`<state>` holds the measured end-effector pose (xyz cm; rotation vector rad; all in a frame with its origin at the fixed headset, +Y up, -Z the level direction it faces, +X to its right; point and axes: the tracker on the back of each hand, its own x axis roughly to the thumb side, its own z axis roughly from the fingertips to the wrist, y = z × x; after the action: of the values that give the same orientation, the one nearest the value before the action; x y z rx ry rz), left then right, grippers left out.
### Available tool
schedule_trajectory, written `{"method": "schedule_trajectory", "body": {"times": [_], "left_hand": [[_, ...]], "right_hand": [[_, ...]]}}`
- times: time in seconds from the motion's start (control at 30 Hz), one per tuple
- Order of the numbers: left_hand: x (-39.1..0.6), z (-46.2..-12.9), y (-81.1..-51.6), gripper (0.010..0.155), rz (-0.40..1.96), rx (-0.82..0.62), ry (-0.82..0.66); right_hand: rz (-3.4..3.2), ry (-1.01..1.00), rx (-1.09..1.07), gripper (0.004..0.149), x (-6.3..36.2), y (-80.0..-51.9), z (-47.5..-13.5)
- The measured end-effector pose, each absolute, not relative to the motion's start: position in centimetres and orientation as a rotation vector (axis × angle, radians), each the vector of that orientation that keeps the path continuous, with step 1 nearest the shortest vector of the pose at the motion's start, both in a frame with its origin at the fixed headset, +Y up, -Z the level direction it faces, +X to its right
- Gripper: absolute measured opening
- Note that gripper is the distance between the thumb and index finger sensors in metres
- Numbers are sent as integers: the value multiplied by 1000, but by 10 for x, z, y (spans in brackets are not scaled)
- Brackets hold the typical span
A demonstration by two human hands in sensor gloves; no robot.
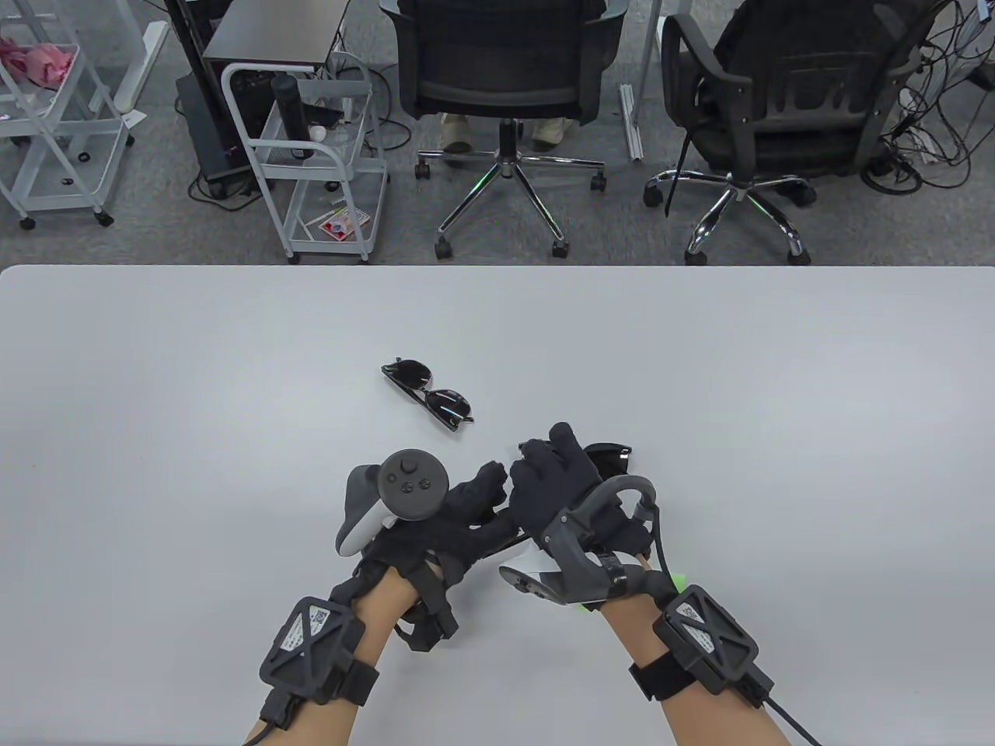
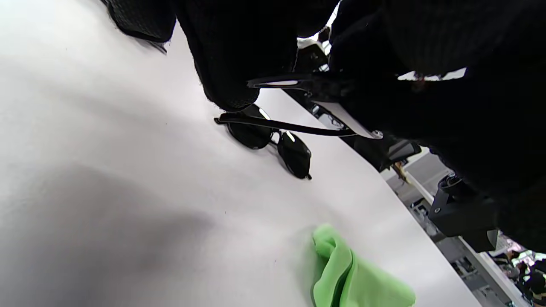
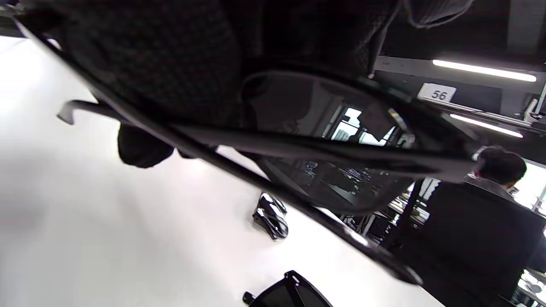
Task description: Dust sunglasses
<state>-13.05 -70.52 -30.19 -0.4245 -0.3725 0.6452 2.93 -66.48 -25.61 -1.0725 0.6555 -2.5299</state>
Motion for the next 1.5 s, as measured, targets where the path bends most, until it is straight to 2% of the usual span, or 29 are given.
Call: {"method": "schedule_trajectory", "body": {"times": [0.2, 0.6, 0.67, 0.73, 0.8, 0.93, 1.07, 1.13, 1.23, 1.27, 1.33, 1.43, 1.5], "left_hand": [[-125, -302, -712, 94, 606, -518, -422], [-117, -299, -699, 95, 455, -383, -410], [-120, -300, -699, 94, 437, -361, -396], [-124, -302, -699, 92, 426, -333, -364], [-130, -304, -699, 93, 445, -303, -331], [-140, -306, -695, 92, 597, -257, -286], [-142, -305, -692, 93, 777, -251, -288], [-139, -303, -693, 96, 868, -291, -311], [-132, -300, -695, 97, 951, -342, -346], [-130, -299, -694, 98, 951, -349, -361], [-126, -298, -693, 98, 925, -346, -382], [-123, -297, -693, 98, 903, -345, -394], [-124, -297, -693, 98, 924, -349, -393]], "right_hand": [[-2440, 733, -1172, 38, 24, -665, -245], [-2556, 686, -1155, 40, 34, -663, -249], [-2631, 653, -1146, 44, 39, -659, -251], [-2714, 696, -1117, 55, 48, -652, -253], [-2812, 765, -1046, 64, 59, -644, -255], [-3139, 830, -826, 70, 85, -639, -265], [-3641, 578, -712, 69, 104, -656, -281], [-3935, 363, -693, 64, 107, -670, -288], [-4368, -107, -739, 56, 106, -690, -295], [-4450, -204, -740, 54, 105, -693, -296], [-4462, -251, -747, 50, 105, -695, -296], [-4407, -172, -744, 45, 107, -694, -297], [-4448, -213, -714, 43, 109, -695, -298]]}}
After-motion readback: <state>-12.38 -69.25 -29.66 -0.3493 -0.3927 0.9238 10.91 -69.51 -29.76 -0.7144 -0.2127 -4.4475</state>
